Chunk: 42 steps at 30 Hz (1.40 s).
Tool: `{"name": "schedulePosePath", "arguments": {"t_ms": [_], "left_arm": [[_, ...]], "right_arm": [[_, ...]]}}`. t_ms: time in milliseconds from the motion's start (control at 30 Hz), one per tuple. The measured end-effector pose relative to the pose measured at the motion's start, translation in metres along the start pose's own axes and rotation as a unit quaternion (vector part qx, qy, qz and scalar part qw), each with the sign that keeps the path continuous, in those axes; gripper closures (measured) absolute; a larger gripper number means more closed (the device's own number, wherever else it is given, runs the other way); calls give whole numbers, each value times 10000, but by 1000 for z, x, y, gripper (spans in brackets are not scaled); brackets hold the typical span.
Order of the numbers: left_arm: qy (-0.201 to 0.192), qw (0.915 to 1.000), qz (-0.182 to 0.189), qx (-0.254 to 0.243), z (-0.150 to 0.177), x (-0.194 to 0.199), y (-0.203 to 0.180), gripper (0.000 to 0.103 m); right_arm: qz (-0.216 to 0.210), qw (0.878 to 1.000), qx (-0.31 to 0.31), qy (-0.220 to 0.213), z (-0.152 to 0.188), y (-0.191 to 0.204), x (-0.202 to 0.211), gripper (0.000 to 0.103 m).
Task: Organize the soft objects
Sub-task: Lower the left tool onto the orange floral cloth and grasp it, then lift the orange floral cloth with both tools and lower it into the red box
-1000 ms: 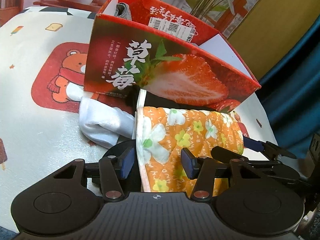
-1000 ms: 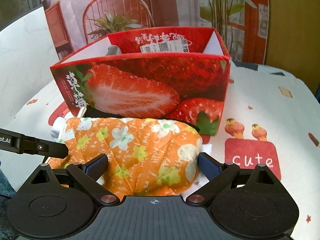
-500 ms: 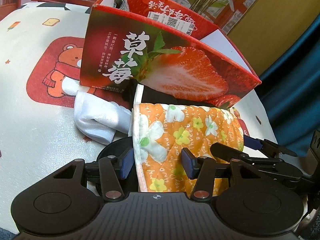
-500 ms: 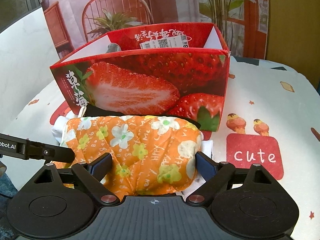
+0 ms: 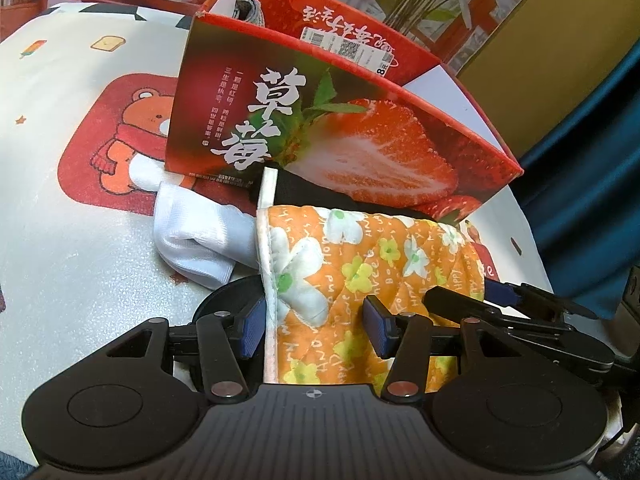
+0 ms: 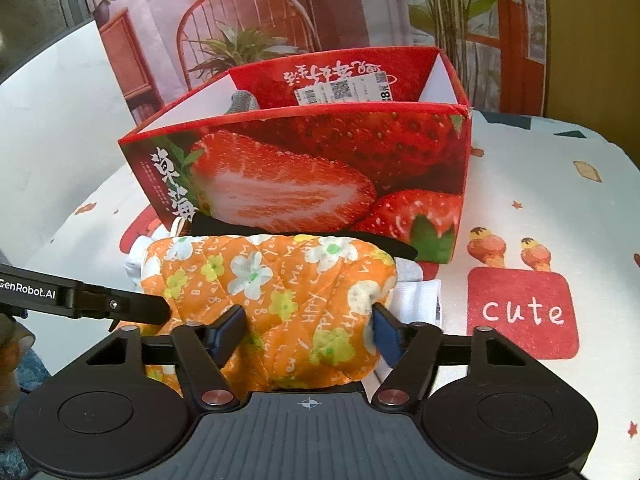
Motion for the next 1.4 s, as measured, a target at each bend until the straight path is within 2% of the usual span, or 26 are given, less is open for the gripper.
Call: {"name": "schedulePosePath", "arguments": {"t_ms": [100, 167, 300, 467, 600, 833, 1133, 1233, 1300, 1400], "left_arm": [[-107, 9999, -4, 6, -2, 5, 0, 50], [-195, 9998, -24, -5, -4, 9, 1, 62], [-378, 9992, -118, 19, -10, 20, 3, 67], [-720, 9972, -84, -171, -24, 41, -4, 68], [-1043, 9933, 12, -492, -41, 61, -15, 68], [-1782, 9763, -10, -1226, -93, 94, -45, 68], [-2459, 9533, -391, -1709, -171, 83, -68, 68], [-2516, 9486, -532, -1844, -188, 70, -71, 68], [-2399, 9484, -619, -1978, -194, 54, -70, 68], [-2180, 9535, -739, -1944, -198, 35, -59, 67]], "right_arm": [[-90, 9999, 45, -17, -1, 4, 1, 48], [-159, 9999, 51, -41, -3, 6, 3, 60], [-296, 9995, 68, -118, -9, 9, 9, 66], [-447, 9983, 135, -351, -24, 10, 23, 79], [-517, 9962, 322, -618, -42, 15, 35, 81], [-495, 9874, 847, -1244, -96, 24, 60, 81], [-104, 9702, 1499, -1901, -173, 30, 50, 81], [106, 9668, 1588, -2000, -190, 22, 37, 81], [208, 9652, 1640, -2028, -196, 16, 28, 81], [269, 9669, 1623, -1949, -195, 6, 10, 81]]}}
Point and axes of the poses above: each gripper's, at about its wrist camera, not at the fingertips, and x roughly against the way its jaws point, y to its left, z to its underside, the point moved 7 cm from there along -x, roughly the way its jaws point, and after that the axes turned 2 degrees about x, right-handed, at the moved point
